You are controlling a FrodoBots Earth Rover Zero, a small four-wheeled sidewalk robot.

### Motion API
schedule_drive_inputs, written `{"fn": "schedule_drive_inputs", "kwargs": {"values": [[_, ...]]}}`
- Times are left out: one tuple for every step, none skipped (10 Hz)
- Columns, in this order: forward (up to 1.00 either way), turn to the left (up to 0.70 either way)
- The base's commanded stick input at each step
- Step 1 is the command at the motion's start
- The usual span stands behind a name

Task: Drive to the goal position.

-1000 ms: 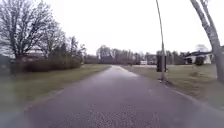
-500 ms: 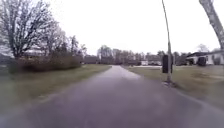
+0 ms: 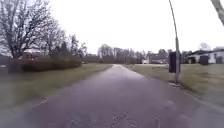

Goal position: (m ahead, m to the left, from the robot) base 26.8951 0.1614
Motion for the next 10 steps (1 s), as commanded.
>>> {"fn": "schedule_drive_inputs", "kwargs": {"values": [[1.00,0.00],[1.00,0.00],[1.00,0.00],[1.00,0.00],[1.00,0.00],[1.00,0.00],[1.00,0.00],[1.00,0.00],[1.00,0.00],[1.00,0.00]]}}
